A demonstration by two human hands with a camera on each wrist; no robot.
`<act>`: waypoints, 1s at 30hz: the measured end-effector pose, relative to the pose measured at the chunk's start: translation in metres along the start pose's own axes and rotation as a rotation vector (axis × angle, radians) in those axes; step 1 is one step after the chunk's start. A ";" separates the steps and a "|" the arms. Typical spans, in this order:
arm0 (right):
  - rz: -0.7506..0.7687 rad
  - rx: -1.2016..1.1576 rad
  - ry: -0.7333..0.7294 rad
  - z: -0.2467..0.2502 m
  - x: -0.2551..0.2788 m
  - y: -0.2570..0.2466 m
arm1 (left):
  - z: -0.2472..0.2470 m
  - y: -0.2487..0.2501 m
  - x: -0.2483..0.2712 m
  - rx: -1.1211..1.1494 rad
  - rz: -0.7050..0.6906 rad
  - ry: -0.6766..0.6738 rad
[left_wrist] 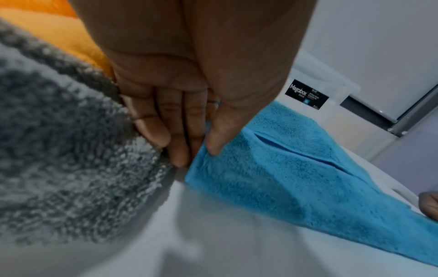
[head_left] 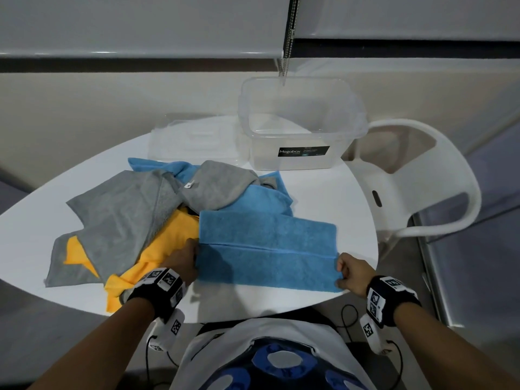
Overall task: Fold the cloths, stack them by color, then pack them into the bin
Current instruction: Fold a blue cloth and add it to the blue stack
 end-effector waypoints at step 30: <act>0.132 0.308 0.069 0.037 -0.069 -0.049 | 0.058 0.033 -0.008 0.043 -0.051 0.138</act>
Point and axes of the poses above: each hand's wrist, its own x-axis away from the middle knuckle, its own z-axis out of the back of the hand, y = z × x, the point moved 6 cm from there along -x, towards the middle knuckle, and after that the axes turned 14 degrees about z, right-handed, at the moved point
